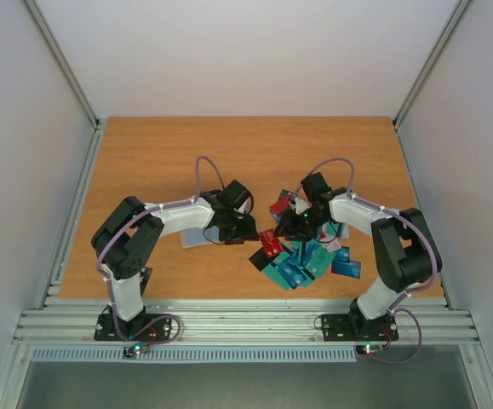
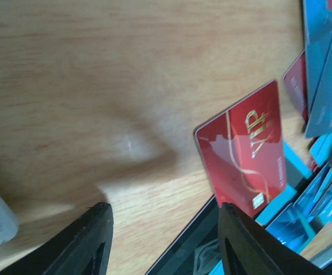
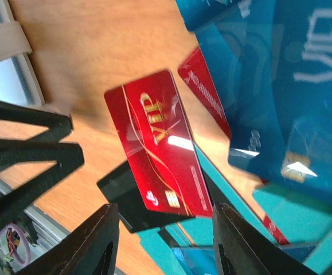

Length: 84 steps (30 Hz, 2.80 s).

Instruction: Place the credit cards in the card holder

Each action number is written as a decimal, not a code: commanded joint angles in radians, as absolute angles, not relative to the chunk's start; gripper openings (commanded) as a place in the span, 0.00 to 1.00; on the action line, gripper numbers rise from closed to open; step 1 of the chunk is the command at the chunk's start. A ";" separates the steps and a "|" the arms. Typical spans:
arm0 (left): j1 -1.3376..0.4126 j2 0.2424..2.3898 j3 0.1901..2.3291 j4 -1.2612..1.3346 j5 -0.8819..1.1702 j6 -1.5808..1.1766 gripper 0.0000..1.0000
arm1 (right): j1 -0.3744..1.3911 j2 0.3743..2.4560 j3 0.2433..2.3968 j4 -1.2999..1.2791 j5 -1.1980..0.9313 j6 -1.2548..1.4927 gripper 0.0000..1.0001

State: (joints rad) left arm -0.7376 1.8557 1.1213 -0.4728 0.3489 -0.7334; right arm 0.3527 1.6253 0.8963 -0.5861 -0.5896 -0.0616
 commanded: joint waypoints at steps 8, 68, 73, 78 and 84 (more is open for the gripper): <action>-0.751 1.901 1.100 -0.275 0.372 -0.934 0.54 | 0.356 1.768 0.955 -0.537 -0.647 -0.141 0.45; -0.945 1.982 1.270 -0.551 0.194 -0.471 0.48 | 0.353 1.293 0.742 -0.702 -0.561 0.059 0.38; -1.006 2.032 1.289 -0.634 0.104 -0.433 0.49 | 0.352 1.252 0.738 -0.727 -0.543 0.066 0.38; -1.071 1.948 1.227 -0.677 0.030 -0.436 0.48 | 0.353 1.229 0.749 -0.749 -0.538 0.069 0.38; -1.078 1.836 1.239 -0.745 -0.069 -0.491 0.51 | 0.354 1.226 0.766 -0.756 -0.532 0.076 0.38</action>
State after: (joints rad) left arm -1.0794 1.8942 1.2232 -0.6262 0.0437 -0.4633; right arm 0.3489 1.2438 0.7330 -0.7345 -0.5499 0.0708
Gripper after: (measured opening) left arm 0.491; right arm 0.381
